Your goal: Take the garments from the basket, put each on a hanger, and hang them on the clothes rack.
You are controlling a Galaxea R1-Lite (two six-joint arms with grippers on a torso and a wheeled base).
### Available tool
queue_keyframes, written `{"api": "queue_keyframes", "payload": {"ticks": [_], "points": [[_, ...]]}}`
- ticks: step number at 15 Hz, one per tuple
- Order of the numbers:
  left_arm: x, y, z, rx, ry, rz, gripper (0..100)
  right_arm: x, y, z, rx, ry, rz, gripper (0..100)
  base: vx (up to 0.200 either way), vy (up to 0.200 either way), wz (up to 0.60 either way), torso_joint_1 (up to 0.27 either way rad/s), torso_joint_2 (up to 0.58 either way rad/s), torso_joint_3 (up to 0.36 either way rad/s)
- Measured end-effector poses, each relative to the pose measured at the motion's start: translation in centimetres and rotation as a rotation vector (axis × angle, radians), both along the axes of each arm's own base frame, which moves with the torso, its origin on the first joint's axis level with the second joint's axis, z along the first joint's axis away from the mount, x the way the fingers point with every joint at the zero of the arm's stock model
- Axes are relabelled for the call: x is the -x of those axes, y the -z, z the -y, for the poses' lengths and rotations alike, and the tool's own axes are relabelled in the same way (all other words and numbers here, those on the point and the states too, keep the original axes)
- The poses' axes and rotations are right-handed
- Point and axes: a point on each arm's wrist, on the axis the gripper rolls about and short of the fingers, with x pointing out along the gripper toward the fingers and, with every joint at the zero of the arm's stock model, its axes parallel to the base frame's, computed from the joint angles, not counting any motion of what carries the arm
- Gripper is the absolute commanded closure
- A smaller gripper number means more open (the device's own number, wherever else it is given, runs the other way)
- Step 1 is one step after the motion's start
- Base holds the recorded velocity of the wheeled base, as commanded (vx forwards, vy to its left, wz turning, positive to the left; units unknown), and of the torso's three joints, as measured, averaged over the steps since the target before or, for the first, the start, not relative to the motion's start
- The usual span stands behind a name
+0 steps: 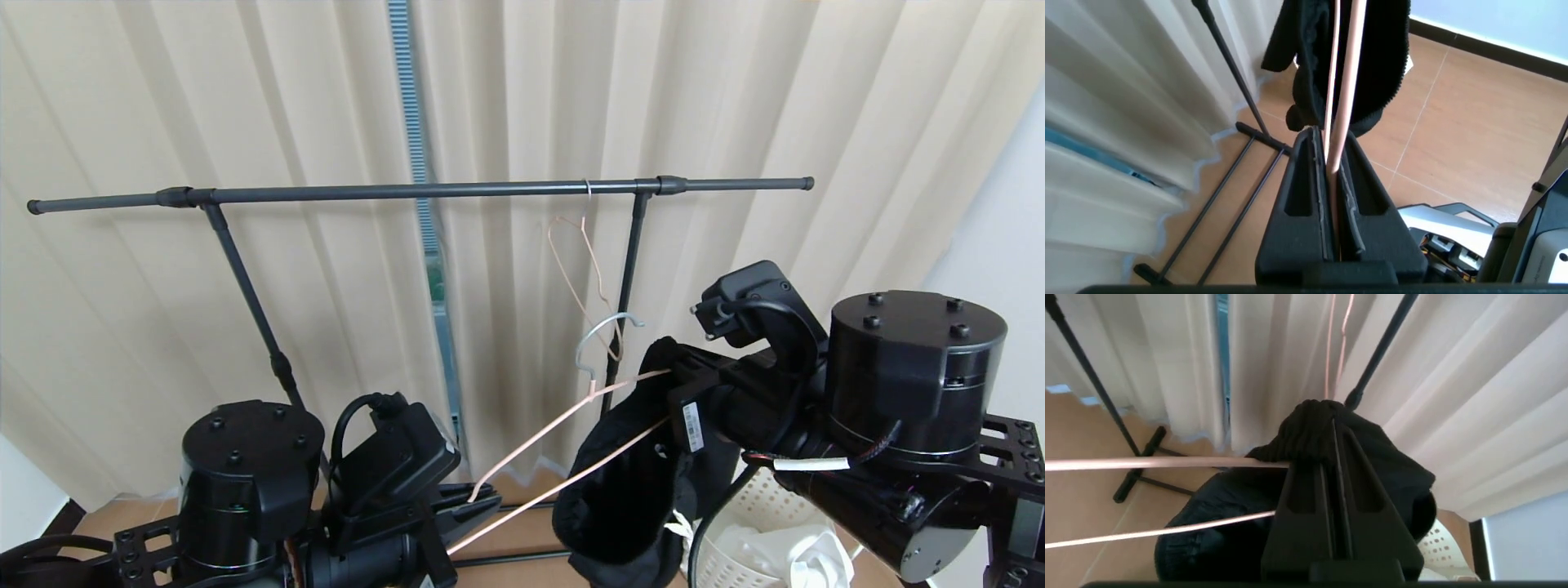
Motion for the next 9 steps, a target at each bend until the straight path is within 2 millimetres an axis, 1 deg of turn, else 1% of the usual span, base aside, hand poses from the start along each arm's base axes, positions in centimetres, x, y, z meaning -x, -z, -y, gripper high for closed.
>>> {"api": "queue_keyframes", "payload": {"ticks": [5,9], "points": [[0.1,0.1,0.1,-0.001,0.005,-0.003,100,1.2,-0.5,-1.4,-0.060,-0.054,-0.001,100,0.000,0.000,0.00,0.000,0.00,0.000],[0.0,0.2,0.2,-0.003,0.004,-0.010,100,2.1,-1.0,-2.2,-0.105,-0.089,0.002,100,0.000,0.000,0.00,0.000,0.00,0.000]]}}
